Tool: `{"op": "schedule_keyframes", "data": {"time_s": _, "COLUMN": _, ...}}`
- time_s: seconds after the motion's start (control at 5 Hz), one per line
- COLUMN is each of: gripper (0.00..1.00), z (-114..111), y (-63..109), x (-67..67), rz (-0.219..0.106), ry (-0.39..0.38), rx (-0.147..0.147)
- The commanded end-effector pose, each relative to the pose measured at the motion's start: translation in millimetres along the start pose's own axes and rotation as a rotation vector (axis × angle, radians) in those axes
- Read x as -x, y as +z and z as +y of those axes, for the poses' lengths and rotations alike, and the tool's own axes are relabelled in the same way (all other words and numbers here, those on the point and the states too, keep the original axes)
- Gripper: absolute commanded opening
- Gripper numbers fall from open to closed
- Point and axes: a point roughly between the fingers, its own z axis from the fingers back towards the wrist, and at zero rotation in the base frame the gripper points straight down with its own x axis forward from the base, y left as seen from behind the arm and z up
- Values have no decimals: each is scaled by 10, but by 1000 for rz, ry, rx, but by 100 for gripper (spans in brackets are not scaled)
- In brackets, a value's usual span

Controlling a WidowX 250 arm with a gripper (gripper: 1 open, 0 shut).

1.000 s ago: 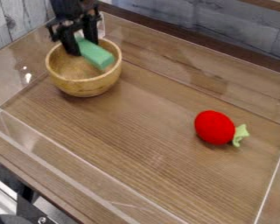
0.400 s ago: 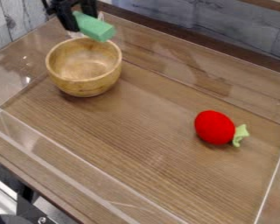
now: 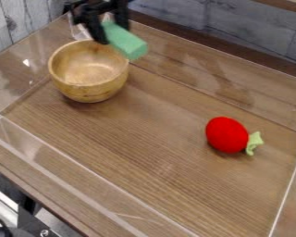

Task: Remove the green stick from the brown bowl and put it on the table

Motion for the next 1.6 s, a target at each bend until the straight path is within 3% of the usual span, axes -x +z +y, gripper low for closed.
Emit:
{"op": "schedule_keyframes", "data": {"time_s": 0.0, "gripper": 0, "z": -123, "y": 122, "x": 308, "rz": -75, "ry": -73, "rx": 37}}
{"op": "schedule_keyframes", "data": {"time_s": 0.2, "gripper": 0, "z": -221, "y": -78, "x": 598, "rz": -105, "ry": -119, "rx": 25}}
{"op": "schedule_keyframes", "data": {"time_s": 0.4, "gripper": 0, "z": -207, "y": -196, "x": 712, "rz": -122, "ry": -161, "rx": 11}}
{"op": "schedule_keyframes", "data": {"time_s": 0.6, "gripper": 0, "z": -164, "y": -241, "x": 693, "rz": -139, "ry": -167, "rx": 11}}
{"op": "schedule_keyframes", "data": {"time_s": 1.0, "gripper": 0, "z": -146, "y": -490, "x": 679, "rz": -164, "ry": -100, "rx": 18}}
{"op": "schedule_keyframes", "data": {"time_s": 1.4, "gripper": 0, "z": -232, "y": -414, "x": 713, "rz": -187, "ry": 24, "rx": 53}}
